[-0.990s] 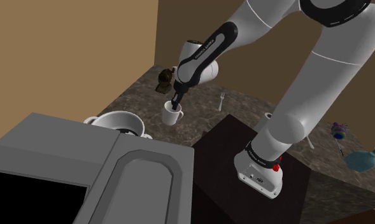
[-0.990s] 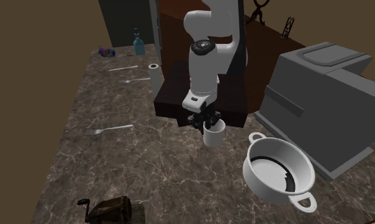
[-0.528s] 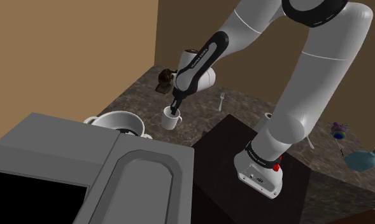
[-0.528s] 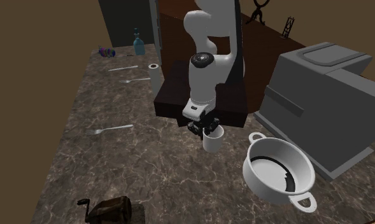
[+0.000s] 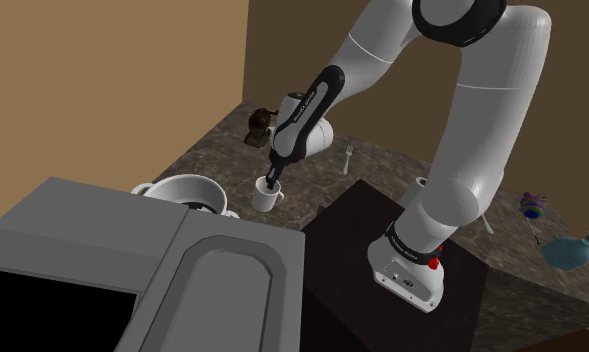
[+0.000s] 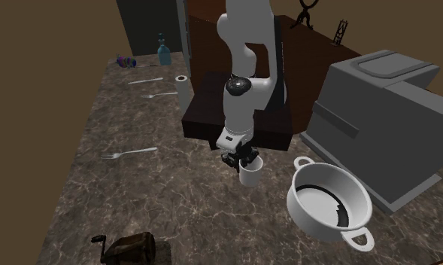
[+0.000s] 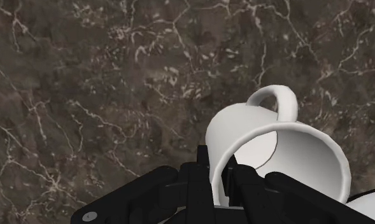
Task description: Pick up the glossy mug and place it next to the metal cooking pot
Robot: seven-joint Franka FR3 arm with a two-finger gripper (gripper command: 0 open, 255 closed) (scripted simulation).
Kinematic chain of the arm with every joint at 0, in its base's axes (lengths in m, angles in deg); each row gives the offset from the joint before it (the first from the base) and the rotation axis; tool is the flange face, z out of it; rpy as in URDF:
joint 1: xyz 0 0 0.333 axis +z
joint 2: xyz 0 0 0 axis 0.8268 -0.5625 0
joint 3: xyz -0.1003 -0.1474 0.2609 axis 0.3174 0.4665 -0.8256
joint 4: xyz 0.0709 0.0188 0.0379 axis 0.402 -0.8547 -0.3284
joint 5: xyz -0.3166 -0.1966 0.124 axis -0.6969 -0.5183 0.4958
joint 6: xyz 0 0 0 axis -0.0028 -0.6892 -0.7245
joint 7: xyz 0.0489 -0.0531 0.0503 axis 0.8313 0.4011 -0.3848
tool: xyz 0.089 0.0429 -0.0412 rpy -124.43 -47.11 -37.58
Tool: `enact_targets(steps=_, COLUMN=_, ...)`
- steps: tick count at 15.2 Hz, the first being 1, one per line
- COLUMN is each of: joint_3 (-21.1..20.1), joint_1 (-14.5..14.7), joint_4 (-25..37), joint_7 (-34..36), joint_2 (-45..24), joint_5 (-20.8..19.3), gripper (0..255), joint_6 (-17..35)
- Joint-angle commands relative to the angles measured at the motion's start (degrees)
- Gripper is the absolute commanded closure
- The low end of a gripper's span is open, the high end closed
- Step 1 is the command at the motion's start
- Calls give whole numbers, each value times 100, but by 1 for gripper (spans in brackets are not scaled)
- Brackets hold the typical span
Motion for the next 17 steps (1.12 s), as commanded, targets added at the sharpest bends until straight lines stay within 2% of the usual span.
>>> enact_targets(steps=1, joint_3=8, joint_1=1, joint_4=24, joint_7=-11, joint_2=-110, joint_5=-6, gripper=255, joint_6=90)
enact_targets(steps=8, joint_3=8, joint_1=1, joint_4=25, joint_7=-11, joint_2=-110, joint_5=-6, gripper=255, joint_6=89)
enact_targets(steps=9, joint_3=8, joint_1=1, joint_4=25, joint_7=-10, joint_2=-110, joint_5=-6, gripper=0, joint_6=89)
enact_targets(steps=14, joint_3=8, joint_1=1, joint_4=25, joint_7=-10, joint_2=-110, joint_5=-6, gripper=0, joint_6=89)
enact_targets(steps=17, joint_3=-56, joint_1=-92, joint_4=-153, joint_7=-37, joint_2=616, joint_5=48, gripper=0, joint_6=-461)
